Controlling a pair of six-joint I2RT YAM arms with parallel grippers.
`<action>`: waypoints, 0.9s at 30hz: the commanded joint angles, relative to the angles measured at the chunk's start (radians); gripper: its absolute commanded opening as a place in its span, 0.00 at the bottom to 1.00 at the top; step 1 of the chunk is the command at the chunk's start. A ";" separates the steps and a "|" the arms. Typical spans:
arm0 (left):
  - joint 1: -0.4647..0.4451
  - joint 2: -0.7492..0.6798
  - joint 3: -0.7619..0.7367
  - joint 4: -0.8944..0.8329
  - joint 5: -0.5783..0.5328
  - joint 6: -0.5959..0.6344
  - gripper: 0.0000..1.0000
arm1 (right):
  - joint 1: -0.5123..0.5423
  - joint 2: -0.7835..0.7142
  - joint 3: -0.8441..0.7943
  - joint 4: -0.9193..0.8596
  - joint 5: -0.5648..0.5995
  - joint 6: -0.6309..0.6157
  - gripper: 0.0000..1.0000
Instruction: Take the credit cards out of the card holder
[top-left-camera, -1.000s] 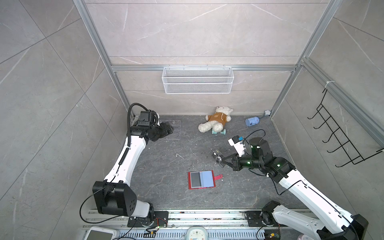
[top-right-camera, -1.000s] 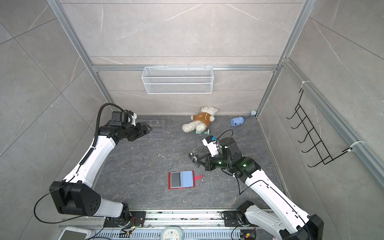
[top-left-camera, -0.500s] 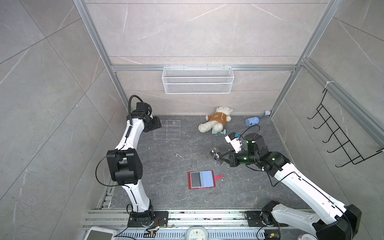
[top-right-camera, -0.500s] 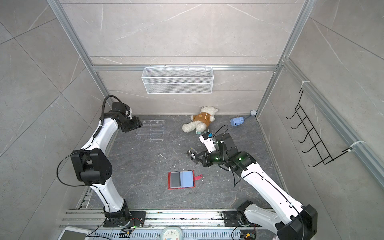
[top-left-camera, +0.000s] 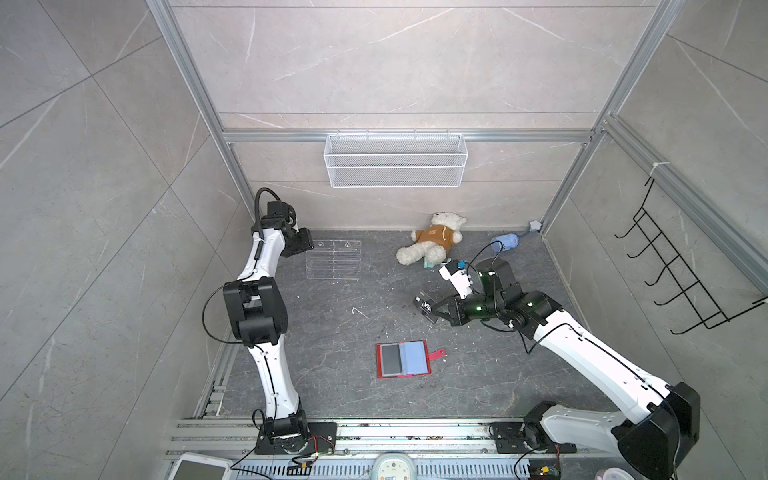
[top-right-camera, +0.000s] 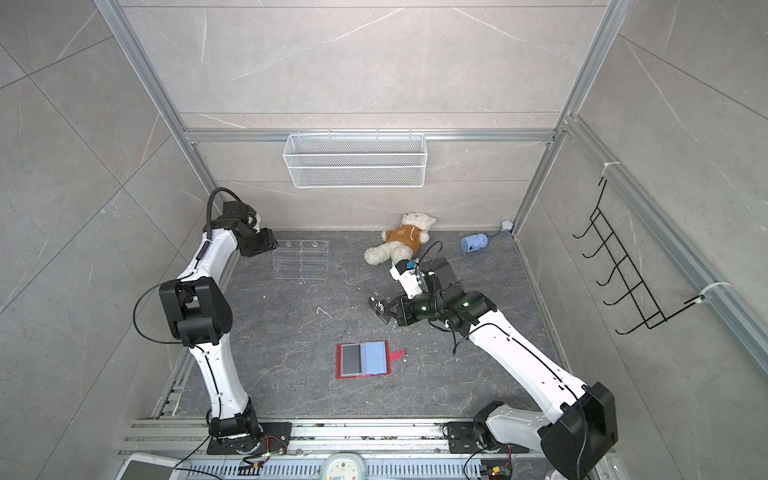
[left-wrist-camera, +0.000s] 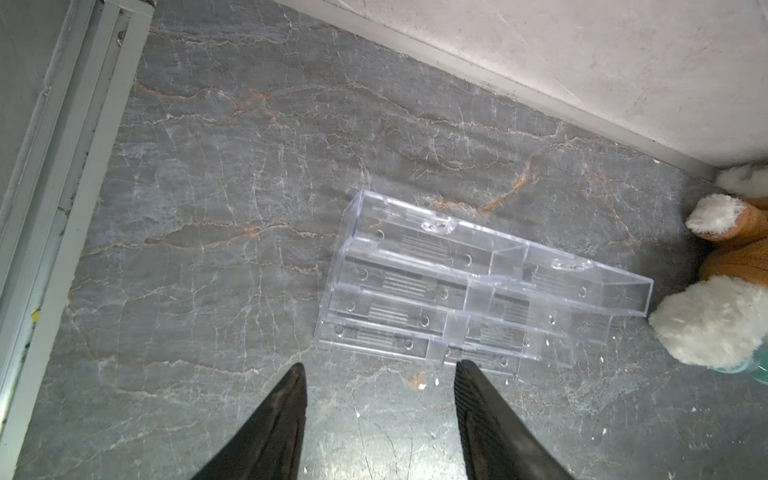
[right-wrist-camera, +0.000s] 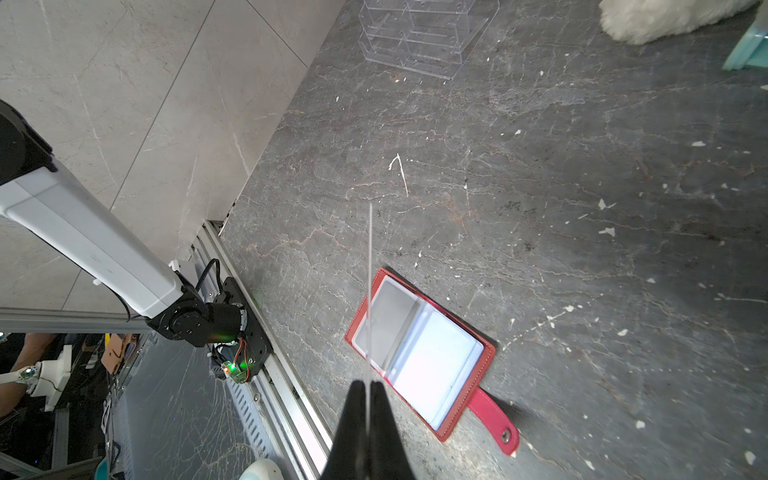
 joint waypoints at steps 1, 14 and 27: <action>0.010 0.037 0.060 0.011 0.041 0.034 0.58 | 0.006 0.028 0.039 0.007 0.012 -0.025 0.00; 0.011 0.149 0.172 0.011 0.037 0.050 0.52 | 0.014 0.079 0.054 0.024 0.009 -0.013 0.00; 0.012 0.242 0.255 -0.007 0.029 0.035 0.39 | 0.020 0.120 0.065 0.042 -0.002 -0.003 0.00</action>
